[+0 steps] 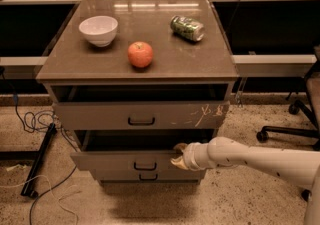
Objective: Open middle drawer
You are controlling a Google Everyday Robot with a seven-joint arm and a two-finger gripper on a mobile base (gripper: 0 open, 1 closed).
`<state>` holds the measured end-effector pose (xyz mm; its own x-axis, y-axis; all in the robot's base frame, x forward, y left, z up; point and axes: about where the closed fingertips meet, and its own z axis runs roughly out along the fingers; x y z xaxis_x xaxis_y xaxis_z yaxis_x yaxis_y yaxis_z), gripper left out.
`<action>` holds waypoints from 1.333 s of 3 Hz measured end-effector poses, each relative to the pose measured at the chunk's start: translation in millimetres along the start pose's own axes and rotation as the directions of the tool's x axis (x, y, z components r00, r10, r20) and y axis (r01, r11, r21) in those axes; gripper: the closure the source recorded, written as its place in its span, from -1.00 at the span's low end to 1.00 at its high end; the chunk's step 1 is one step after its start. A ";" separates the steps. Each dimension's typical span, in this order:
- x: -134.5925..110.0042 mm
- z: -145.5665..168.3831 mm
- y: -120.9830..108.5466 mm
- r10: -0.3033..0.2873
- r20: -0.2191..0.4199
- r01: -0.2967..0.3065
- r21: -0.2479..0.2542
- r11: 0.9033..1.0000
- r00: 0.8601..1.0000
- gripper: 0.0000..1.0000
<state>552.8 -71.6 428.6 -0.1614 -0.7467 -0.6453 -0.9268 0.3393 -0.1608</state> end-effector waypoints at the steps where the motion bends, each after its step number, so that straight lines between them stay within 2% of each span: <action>1: -3.1 -2.6 -2.0 0.000 0.000 0.000 0.000 1.000 1.000 0.91; 2: -6.0 -5.9 -2.7 0.000 0.000 0.000 0.000 1.000 1.000 1.00; 3: -3.6 -14.7 8.6 0.000 0.000 0.000 -0.002 1.000 1.000 1.00; 4: -3.6 -14.6 8.6 0.000 0.000 0.000 -0.002 1.000 1.000 0.47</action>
Offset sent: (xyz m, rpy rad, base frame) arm -0.2208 -0.0532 0.0767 0.0283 -0.0572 0.1365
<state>540.5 -74.4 440.5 -0.1615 -0.7467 -0.6453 -0.9274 0.3384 -0.1595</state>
